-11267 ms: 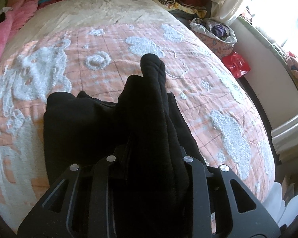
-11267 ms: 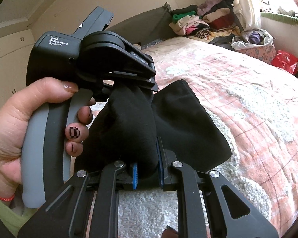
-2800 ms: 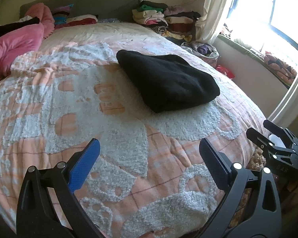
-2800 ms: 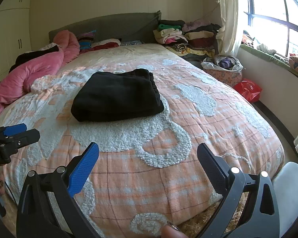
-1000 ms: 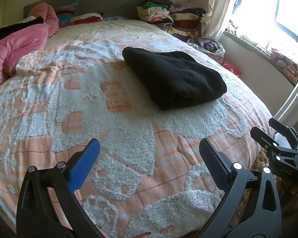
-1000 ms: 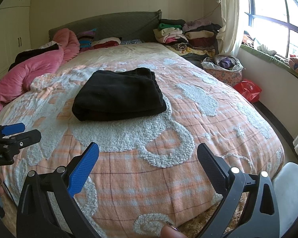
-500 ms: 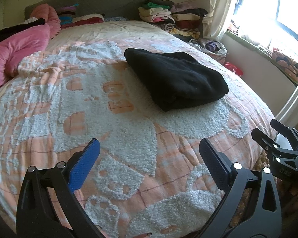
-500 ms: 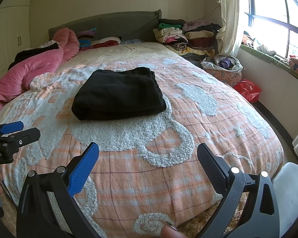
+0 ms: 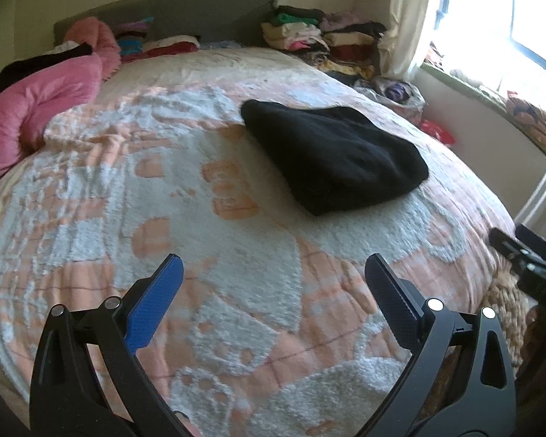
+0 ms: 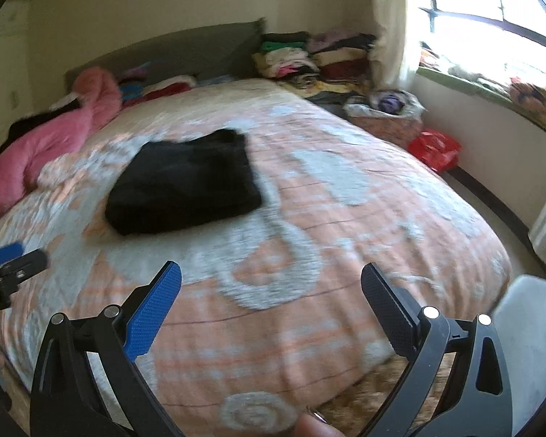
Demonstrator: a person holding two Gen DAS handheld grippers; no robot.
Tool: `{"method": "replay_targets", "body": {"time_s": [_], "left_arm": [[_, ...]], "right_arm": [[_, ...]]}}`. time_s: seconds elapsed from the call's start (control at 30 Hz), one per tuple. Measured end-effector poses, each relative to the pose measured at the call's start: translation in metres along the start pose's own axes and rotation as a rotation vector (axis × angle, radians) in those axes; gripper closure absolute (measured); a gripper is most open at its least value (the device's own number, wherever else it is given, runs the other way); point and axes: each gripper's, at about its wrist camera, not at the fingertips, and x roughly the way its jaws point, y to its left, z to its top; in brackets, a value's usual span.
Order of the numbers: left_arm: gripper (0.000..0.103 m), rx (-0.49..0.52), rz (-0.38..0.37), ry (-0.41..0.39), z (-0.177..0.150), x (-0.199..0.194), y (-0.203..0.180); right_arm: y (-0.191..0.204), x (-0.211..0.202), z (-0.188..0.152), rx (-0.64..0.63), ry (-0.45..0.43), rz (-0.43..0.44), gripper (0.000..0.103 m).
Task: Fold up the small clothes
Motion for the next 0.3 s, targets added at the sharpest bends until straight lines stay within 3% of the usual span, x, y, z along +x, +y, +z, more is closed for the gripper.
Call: {"method": "replay_targets", "body": {"time_s": [0.07, 0.2, 0.3], "left_arm": [[0.009, -0.047, 0.02, 0.003, 0.005, 0.0, 0.016], [0.009, -0.203, 0.082, 0.026, 0.031, -0.005, 0.091], [0.009, -0.271, 0.25, 0.033, 0.05, -0.021, 0.175]], "right_arm": [[-0.028, -0.002, 0.005, 0.059, -0.008, -0.054, 0.005], [-0.107, -0.009, 0.011, 0.197, -0.03, -0.217, 0.005], [-0.199, -0.009, 0.004, 0.314, 0.017, -0.43, 0.005]]}}
